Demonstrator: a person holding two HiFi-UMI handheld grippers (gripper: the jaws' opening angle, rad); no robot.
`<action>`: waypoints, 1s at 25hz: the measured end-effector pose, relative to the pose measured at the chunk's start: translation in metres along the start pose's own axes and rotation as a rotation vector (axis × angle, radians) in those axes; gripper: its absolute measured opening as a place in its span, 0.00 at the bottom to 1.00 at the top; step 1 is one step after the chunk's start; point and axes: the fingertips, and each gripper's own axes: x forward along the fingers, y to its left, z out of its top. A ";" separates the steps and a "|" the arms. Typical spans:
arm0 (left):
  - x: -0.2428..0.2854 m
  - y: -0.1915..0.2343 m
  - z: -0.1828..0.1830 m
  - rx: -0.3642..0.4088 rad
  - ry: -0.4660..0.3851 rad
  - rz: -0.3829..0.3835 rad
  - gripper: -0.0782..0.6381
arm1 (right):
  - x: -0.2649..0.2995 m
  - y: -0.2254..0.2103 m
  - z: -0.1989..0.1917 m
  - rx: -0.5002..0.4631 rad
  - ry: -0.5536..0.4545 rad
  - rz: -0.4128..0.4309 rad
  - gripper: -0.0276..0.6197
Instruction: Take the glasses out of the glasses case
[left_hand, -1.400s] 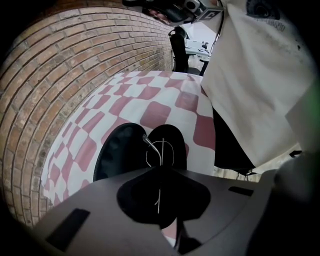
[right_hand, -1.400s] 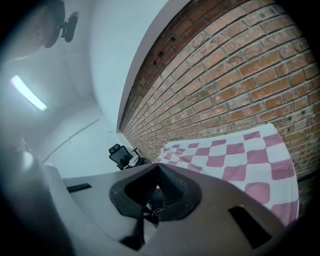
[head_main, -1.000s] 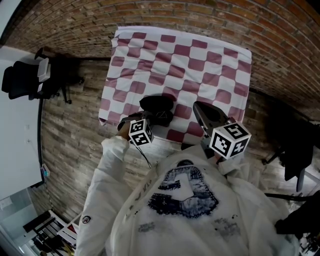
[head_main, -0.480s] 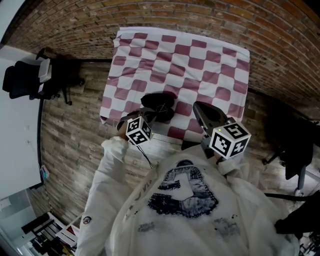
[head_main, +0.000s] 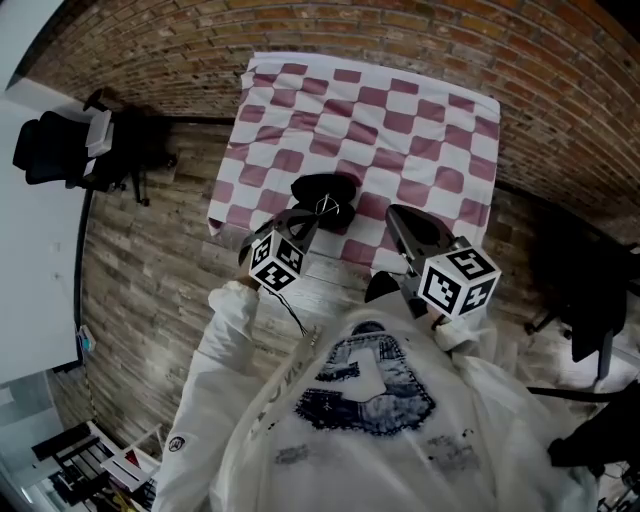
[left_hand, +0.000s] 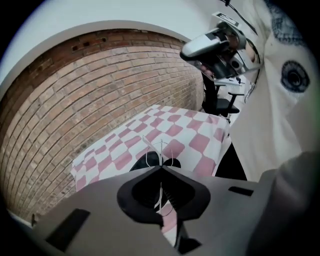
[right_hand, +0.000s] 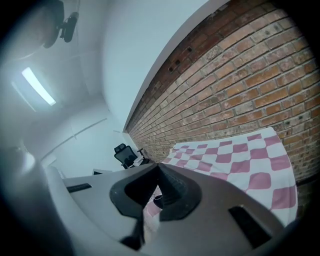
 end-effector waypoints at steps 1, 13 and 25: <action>-0.007 -0.001 0.004 -0.021 -0.020 0.016 0.13 | -0.003 0.005 -0.002 -0.007 -0.001 0.004 0.06; -0.106 -0.040 0.035 -0.230 -0.233 0.189 0.13 | -0.040 0.069 -0.028 -0.103 -0.010 0.037 0.06; -0.201 -0.074 0.042 -0.366 -0.326 0.413 0.13 | -0.074 0.129 -0.047 -0.200 -0.026 0.082 0.06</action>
